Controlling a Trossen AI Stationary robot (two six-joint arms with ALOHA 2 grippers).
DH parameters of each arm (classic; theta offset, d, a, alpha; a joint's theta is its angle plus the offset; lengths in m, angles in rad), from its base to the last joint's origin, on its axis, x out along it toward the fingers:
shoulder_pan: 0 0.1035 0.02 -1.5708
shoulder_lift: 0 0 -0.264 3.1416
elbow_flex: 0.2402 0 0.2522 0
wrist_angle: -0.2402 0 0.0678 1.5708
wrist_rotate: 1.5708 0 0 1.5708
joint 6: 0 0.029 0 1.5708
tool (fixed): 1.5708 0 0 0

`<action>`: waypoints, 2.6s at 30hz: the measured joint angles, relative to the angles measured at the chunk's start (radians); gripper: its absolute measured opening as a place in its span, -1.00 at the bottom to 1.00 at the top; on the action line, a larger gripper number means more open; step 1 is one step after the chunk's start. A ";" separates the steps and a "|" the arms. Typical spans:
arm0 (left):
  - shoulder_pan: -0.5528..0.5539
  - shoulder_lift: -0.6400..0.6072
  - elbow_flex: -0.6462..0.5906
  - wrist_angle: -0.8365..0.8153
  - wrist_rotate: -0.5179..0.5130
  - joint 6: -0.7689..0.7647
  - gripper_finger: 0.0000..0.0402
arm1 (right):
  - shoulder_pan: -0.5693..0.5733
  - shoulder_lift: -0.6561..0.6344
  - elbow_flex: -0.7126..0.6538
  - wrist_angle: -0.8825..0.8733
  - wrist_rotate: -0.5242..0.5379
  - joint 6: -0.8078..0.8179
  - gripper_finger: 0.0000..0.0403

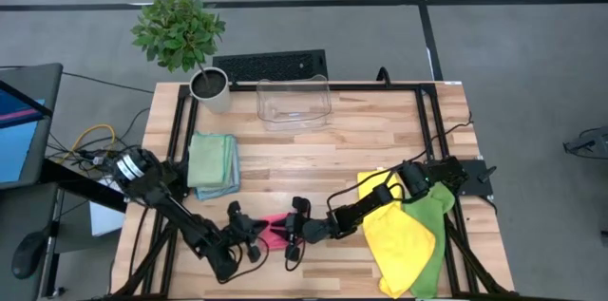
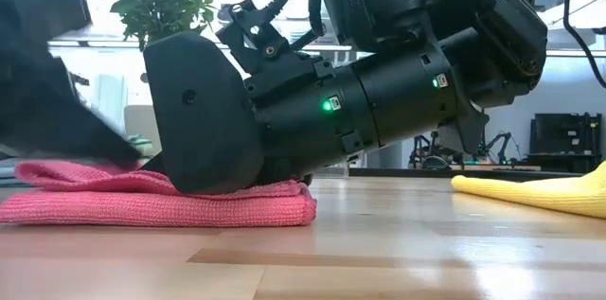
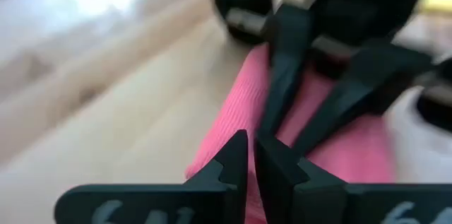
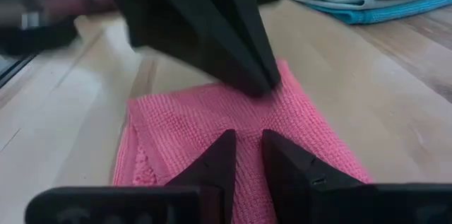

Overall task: Fold microfiber towels
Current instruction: Fold the pink microfiber cloth, then stack the folded pink microfiber cloth on top of the folded light green microfiber cloth

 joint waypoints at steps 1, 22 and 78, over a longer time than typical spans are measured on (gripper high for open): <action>0.005 0.023 -0.001 0.001 0.015 -0.026 -0.92 | 0.000 0.000 0.000 -0.002 0.000 0.000 -0.52; -0.019 0.045 0.004 0.054 0.072 -0.113 -0.92 | 0.065 -0.032 -0.013 0.012 0.026 -0.048 -0.52; 0.138 -0.392 0.101 -0.307 0.756 -0.351 -0.63 | 0.093 -0.471 -0.007 -0.863 0.023 0.258 -0.09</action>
